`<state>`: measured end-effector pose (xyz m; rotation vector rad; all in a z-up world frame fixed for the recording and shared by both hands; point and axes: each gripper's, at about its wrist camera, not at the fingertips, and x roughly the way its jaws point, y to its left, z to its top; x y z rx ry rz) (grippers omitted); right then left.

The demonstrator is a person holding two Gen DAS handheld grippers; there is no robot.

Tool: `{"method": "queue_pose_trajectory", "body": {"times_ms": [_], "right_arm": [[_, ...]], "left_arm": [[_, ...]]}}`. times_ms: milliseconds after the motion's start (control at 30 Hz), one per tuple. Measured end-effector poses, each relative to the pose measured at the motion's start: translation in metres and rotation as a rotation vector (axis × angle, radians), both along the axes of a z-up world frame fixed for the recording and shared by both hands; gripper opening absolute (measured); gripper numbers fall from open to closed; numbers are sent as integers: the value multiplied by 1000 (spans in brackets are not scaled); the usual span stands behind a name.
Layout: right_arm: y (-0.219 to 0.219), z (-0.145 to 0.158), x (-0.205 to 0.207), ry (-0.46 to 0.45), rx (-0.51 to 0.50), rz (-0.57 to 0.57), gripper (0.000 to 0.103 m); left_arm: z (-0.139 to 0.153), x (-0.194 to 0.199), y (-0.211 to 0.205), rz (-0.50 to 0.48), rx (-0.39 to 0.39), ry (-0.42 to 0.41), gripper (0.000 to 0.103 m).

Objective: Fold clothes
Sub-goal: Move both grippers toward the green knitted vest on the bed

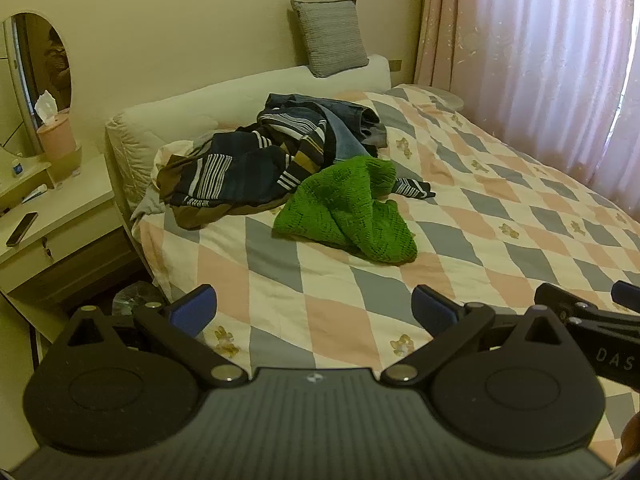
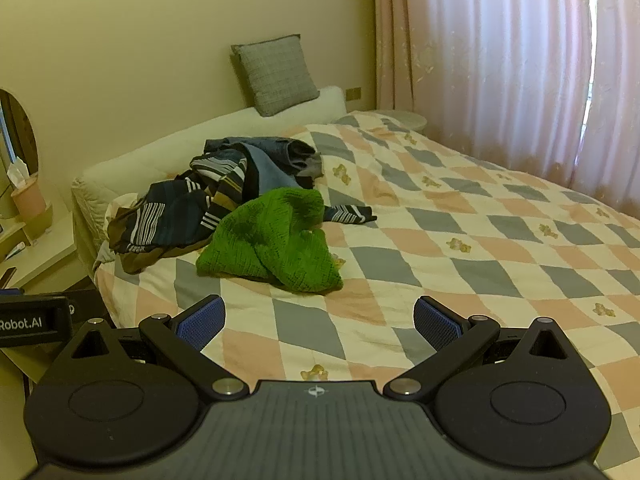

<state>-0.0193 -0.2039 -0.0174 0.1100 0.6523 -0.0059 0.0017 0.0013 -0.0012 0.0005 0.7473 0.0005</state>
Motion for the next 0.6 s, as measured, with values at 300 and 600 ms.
{"method": "queue_pose_trajectory", "body": {"times_ms": [300, 600], "right_arm": [[3, -3, 1, 11, -17, -1, 103], [-3, -4, -1, 11, -12, -7, 103]], "left_arm": [[-2, 0, 4, 4, -16, 2, 102], [-7, 2, 0, -18, -13, 14, 102]]}}
